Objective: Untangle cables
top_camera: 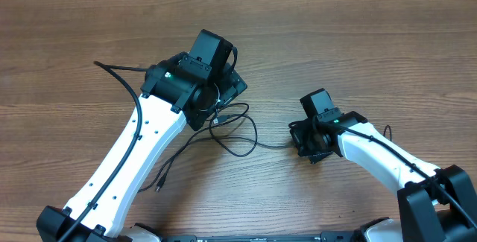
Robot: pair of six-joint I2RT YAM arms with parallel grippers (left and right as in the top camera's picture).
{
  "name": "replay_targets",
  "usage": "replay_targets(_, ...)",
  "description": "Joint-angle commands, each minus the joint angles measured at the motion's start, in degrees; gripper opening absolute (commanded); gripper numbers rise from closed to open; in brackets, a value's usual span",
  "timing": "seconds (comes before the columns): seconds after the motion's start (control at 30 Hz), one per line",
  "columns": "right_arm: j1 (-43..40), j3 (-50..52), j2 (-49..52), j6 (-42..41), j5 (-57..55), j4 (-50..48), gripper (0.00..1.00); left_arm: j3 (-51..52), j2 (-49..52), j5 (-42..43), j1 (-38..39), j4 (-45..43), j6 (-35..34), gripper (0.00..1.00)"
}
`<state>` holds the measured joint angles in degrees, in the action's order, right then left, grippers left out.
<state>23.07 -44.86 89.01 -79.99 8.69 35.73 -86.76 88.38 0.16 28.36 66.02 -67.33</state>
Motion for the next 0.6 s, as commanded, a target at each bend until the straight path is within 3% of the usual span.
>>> replay_targets(0.0,-1.99,-1.70,0.31,14.16,-0.92,-1.77,0.04,-1.03,-1.27,-1.01,-0.33,0.02,0.52,0.99)
replay_targets(0.1,-3.96,-5.38,0.26,21.16,-0.55,-1.55,0.06,-1.03,-1.29,-1.01,-0.33,0.02,0.52,1.00)
replay_targets(0.13,-4.50,-6.27,0.26,22.36,0.11,-1.49,0.28,-1.03,-1.27,-1.03,-0.33,0.04,0.52,1.00)
replay_targets(0.17,-5.07,-7.13,0.26,23.10,1.57,-1.07,0.61,-1.03,-1.27,-1.01,-0.33,0.04,0.52,0.99)
replay_targets(0.23,-5.31,-7.37,0.26,23.02,4.09,-0.20,0.95,-1.03,-1.27,-1.03,-0.33,0.02,0.50,1.00)
replay_targets(0.27,-5.31,-7.34,0.26,22.53,5.09,0.87,1.00,-1.03,-1.27,-1.03,-0.33,0.02,0.50,1.00)
replay_targets(0.4,-2.73,-6.14,0.37,12.13,2.89,6.03,1.00,-1.03,-1.27,-1.03,-0.33,0.02,0.50,1.00)
replay_targets(0.5,0.90,-3.61,0.48,1.20,-2.08,4.04,1.00,-1.03,-1.27,-1.01,-0.33,0.02,0.52,1.00)
replay_targets(0.57,3.17,-1.38,0.50,-1.18,-2.91,-1.40,1.00,-1.03,-1.27,-1.01,-0.33,0.04,0.50,1.00)
